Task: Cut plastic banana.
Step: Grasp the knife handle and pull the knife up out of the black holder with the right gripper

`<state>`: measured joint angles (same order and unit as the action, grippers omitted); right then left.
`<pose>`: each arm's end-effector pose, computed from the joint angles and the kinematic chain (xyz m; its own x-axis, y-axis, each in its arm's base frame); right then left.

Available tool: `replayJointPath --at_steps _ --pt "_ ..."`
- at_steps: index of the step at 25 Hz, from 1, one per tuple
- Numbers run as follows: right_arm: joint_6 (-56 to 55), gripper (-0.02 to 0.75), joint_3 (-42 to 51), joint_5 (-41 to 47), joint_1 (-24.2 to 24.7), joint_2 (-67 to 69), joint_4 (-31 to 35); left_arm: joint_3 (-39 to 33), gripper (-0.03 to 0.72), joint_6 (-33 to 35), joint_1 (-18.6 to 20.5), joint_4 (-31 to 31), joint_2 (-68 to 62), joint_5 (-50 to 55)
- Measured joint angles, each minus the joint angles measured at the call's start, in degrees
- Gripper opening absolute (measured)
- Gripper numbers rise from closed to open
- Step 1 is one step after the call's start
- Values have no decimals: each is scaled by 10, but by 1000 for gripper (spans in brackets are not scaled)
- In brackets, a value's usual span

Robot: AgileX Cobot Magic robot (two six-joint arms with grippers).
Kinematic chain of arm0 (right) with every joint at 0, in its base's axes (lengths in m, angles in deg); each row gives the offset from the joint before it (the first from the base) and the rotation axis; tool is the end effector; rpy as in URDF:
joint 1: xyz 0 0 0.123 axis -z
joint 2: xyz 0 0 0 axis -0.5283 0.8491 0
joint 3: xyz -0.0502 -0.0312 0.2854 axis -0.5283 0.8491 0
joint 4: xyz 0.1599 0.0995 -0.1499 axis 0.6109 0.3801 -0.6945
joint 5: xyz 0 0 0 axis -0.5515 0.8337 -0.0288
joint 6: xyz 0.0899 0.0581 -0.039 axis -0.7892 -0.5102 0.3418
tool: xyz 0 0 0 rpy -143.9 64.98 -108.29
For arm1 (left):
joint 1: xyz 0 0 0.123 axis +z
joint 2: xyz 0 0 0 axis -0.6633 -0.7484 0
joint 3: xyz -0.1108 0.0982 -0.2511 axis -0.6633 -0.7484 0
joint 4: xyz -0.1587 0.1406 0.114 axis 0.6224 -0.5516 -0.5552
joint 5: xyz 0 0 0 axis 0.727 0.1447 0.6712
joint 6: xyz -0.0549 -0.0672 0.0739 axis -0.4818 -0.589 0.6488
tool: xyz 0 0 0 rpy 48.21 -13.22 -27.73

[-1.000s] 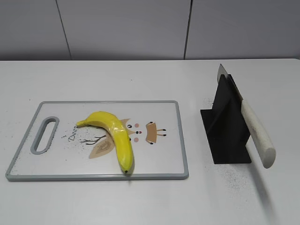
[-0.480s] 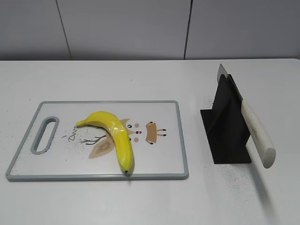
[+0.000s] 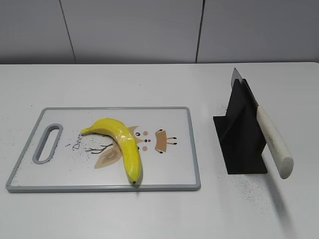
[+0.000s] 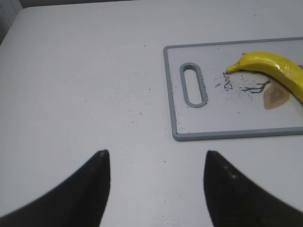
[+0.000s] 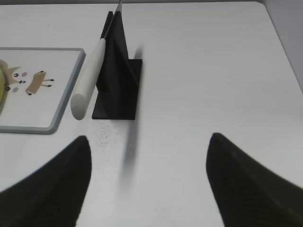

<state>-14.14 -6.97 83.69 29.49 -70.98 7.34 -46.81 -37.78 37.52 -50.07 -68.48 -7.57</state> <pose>-0.0011 0.0086 0.2638 -0.4371 0.0351 -0.8987 -0.0868 0.9929 0.0811 0.0019 -0.0068 0.2516 -0.5101 0.1424 -0.8482 0.1747 0.9828 0.0600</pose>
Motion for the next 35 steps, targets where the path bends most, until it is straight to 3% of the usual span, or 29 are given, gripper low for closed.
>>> replayJointPath --at_steps 6,15,18,26,35 --pt "-1 519 -49 14 1 98 0 0 585 0 0 0 0 0" --pt "-25 529 -181 95 -1 365 13 0 585 0 0 0 0 0" --pt "-25 554 -206 97 -19 429 23 0 585 0 0 0 0 0" --pt "-48 563 -260 99 -124 587 24 0 585 0 0 0 0 0" --pt "-54 563 -274 42 -136 773 55 0 585 0 0 0 0 0"
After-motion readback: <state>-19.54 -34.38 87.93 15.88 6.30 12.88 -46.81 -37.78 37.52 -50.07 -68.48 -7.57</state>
